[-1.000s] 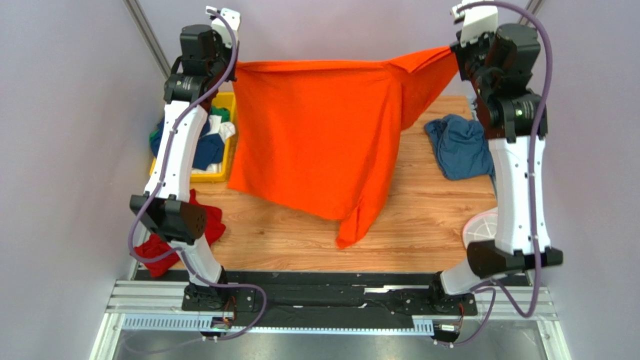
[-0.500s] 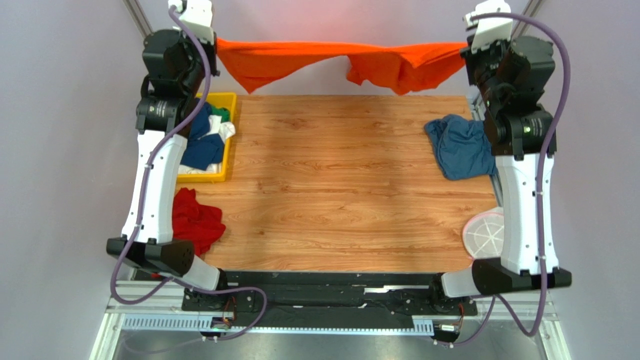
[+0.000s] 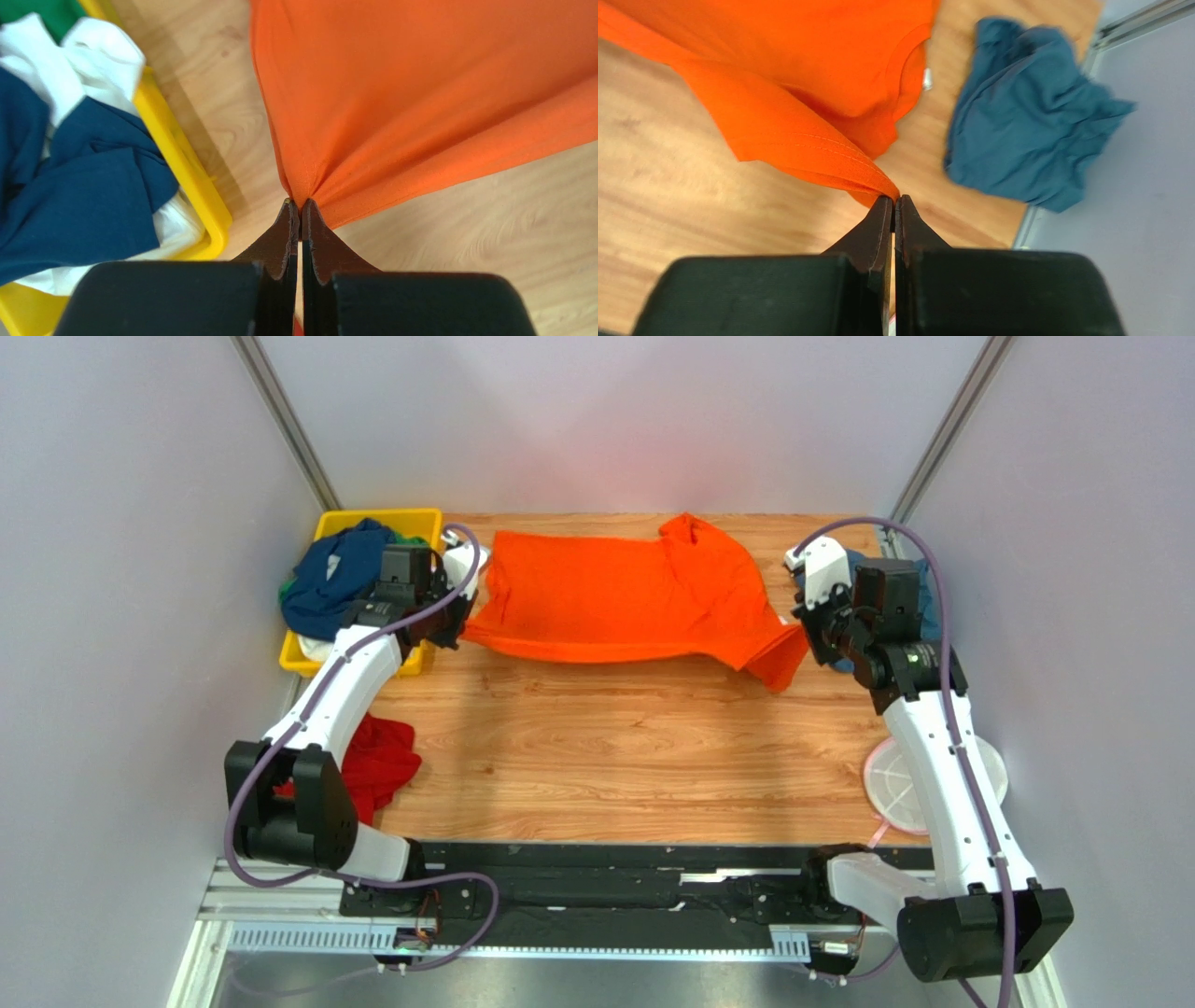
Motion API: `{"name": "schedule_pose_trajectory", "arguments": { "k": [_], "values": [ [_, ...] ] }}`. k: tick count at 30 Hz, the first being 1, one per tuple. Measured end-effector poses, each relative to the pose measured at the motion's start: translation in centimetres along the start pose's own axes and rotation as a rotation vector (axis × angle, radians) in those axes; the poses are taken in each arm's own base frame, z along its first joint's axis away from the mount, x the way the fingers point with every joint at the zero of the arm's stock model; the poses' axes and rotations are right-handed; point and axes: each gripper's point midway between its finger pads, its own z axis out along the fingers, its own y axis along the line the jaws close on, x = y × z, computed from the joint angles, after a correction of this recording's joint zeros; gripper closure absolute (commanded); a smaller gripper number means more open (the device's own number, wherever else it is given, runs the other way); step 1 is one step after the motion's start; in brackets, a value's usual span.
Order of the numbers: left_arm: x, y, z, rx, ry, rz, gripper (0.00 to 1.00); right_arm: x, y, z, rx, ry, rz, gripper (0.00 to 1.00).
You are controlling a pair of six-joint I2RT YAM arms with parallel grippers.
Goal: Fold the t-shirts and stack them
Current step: Flatten out the tshirt
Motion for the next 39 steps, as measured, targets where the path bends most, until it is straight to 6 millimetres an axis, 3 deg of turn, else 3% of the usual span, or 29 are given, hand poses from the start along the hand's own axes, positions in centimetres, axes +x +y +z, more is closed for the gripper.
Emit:
{"name": "schedule_pose_trajectory", "arguments": {
  "k": [3,11,15,28,39],
  "values": [
    [1.7,-0.8,-0.6,0.037,0.048,0.043,1.0,2.3,1.7,0.5,-0.067,0.066,0.009,1.0],
    [3.3,-1.7,-3.3,0.07,0.083,0.152,1.0,4.7,4.1,0.6,-0.169,0.129,0.025,1.0],
    [5.5,-2.3,-3.4,0.103,0.146,0.183,1.0,7.1,5.6,0.7,-0.222,0.198,0.034,1.0],
    [10.7,-3.9,-4.3,0.201,0.3,0.262,1.0,10.0,7.4,-0.1,-0.312,0.294,-0.008,1.0],
    [14.1,-4.4,-5.1,0.245,0.433,0.305,1.0,13.7,11.0,-1.6,-0.514,0.439,-0.041,1.0]
  ]
}}
